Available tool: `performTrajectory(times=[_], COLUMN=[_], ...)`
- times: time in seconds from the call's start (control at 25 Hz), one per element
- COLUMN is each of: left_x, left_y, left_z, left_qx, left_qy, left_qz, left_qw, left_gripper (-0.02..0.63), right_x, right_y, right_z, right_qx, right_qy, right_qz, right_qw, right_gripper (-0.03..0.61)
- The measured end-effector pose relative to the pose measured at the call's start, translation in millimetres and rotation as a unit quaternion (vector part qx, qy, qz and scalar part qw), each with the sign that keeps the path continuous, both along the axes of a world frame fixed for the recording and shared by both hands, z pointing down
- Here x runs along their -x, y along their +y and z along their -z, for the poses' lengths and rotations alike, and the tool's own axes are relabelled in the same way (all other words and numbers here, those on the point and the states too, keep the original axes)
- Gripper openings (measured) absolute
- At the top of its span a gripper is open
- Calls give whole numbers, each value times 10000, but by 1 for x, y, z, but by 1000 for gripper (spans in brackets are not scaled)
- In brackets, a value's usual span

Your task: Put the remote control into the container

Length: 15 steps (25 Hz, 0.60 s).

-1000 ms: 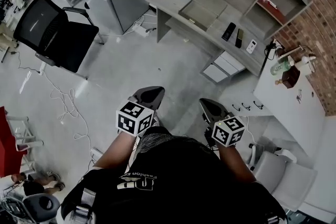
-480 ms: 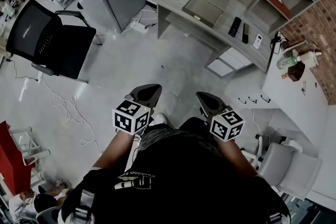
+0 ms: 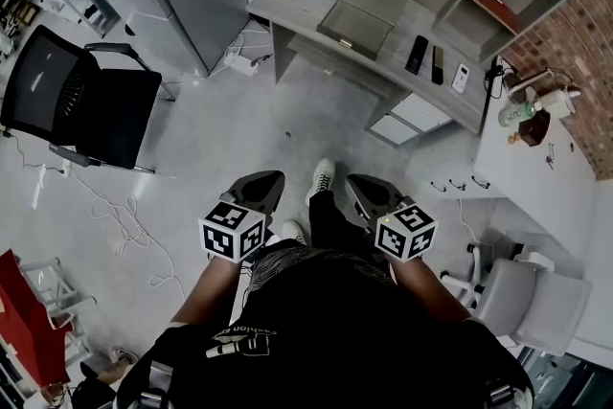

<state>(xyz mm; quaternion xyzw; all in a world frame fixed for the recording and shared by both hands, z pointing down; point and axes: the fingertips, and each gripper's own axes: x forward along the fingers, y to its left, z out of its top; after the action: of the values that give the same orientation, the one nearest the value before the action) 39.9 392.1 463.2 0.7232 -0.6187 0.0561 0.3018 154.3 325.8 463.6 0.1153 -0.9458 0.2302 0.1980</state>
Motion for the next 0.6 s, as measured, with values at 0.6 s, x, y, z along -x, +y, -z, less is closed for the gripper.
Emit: performTrajectory(times=[0.6], left_x=[32], left_y=[-119], left_z=[11], left_qx=[151], left_qy=[130], left_qz=[-148], left_qw=[9997], left_gripper=[6], right_x=[52], right_y=[-134], right_z=[20], right_qx=[221], right_qy=[-609], right_qz=[-220], right_qw=[9977], right_gripper=[5])
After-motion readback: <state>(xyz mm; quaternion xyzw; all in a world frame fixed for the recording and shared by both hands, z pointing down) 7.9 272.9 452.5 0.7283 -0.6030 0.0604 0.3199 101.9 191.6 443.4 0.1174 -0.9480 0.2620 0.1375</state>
